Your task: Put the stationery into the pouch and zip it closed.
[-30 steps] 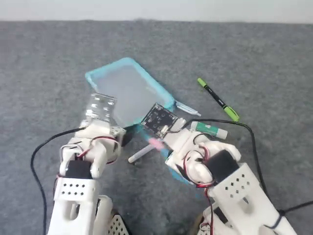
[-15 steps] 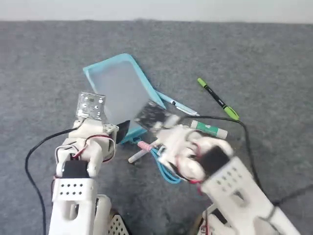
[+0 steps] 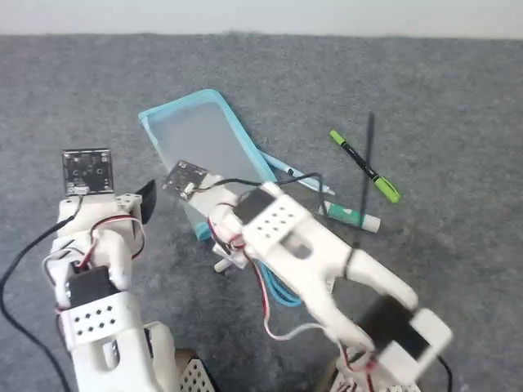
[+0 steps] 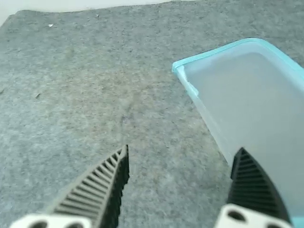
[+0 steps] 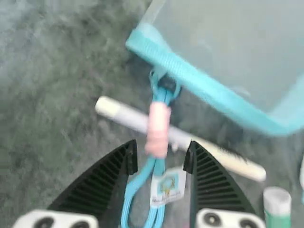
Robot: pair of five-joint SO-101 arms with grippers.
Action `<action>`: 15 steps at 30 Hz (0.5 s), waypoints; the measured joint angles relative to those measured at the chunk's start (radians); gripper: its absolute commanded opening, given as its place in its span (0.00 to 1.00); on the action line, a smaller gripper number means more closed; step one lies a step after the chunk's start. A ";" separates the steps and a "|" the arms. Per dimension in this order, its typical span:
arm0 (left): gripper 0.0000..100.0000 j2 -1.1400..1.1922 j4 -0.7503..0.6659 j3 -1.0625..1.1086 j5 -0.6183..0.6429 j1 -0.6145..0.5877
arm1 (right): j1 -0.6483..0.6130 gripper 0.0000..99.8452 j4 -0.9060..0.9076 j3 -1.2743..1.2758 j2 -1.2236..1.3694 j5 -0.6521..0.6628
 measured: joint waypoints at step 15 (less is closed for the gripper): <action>0.32 0.000 0.011 -0.002 -0.008 -0.035 | -0.002 0.01 -0.009 -0.152 0.253 -0.037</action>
